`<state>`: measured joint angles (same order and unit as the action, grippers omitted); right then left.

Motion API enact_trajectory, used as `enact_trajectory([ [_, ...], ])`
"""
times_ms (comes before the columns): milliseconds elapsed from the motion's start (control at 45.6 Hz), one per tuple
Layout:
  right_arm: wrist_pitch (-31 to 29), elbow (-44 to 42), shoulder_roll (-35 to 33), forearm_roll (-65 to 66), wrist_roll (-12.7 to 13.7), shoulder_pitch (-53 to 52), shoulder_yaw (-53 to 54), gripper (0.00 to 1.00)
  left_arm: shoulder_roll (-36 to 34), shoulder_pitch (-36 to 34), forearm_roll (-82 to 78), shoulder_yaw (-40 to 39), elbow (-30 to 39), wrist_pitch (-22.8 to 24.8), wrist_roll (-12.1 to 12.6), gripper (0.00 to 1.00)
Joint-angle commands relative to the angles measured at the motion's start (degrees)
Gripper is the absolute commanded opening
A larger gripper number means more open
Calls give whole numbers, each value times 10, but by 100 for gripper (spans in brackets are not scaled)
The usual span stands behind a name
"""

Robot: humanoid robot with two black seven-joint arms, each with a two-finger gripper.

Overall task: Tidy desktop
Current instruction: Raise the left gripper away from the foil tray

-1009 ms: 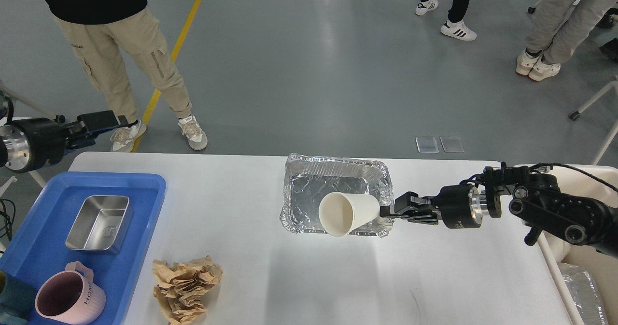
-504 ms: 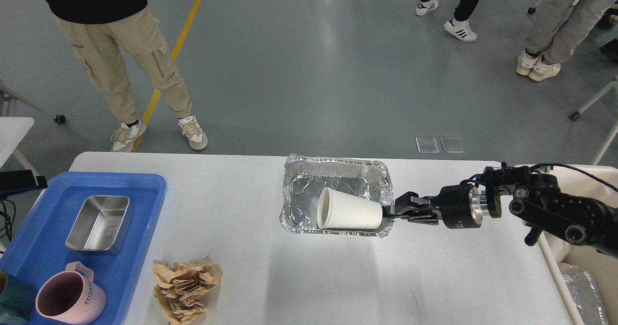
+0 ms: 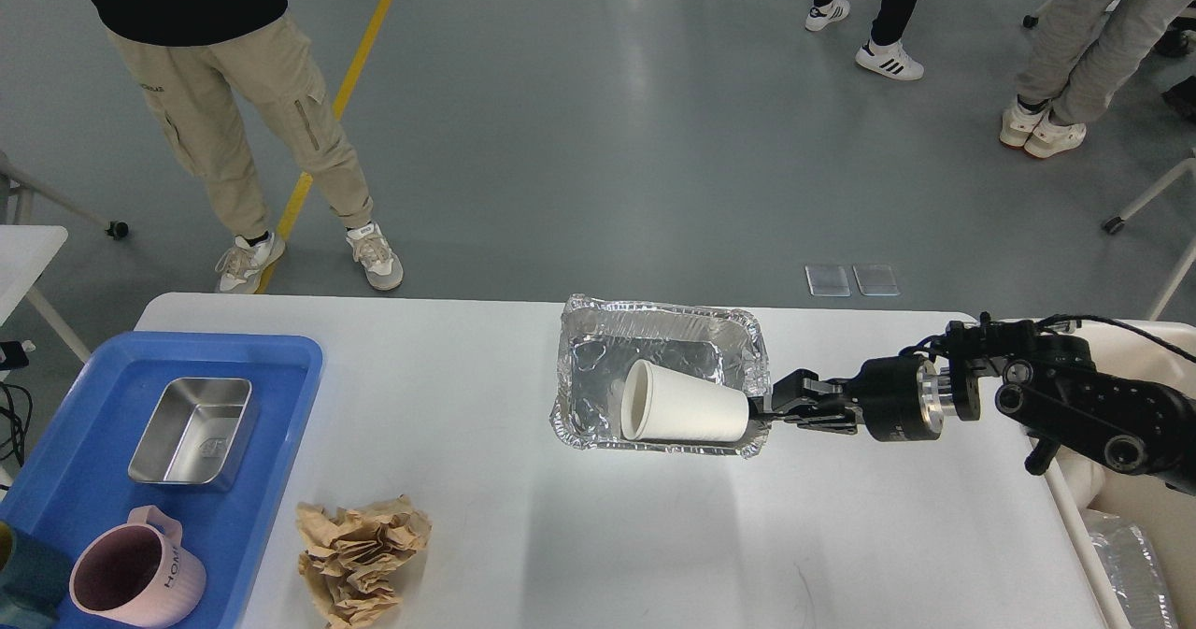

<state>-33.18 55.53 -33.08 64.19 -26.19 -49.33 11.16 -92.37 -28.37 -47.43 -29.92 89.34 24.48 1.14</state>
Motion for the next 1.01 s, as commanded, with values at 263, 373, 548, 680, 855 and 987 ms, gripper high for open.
enact_trajectory([
  [263,0,6,-1,-2,-8,2,3,0,19,-7,-7,-6,-7,0,-3,97],
  [373,-2,12,-2,-4,-12,3,3,0,32,-7,-11,-6,-12,0,-4,97],
  [548,-2,12,-2,-4,-12,3,3,0,58,-7,-45,1,-14,3,-18,97],
  [680,-1,13,-2,-3,-12,2,3,0,66,-11,-109,-4,-12,15,-55,97],
  [855,0,16,-8,-3,-13,2,3,0,102,-16,-310,-2,-15,20,-113,97],
  [987,0,16,-9,-3,-13,2,4,0,136,-29,-444,-4,-14,53,-127,97],
])
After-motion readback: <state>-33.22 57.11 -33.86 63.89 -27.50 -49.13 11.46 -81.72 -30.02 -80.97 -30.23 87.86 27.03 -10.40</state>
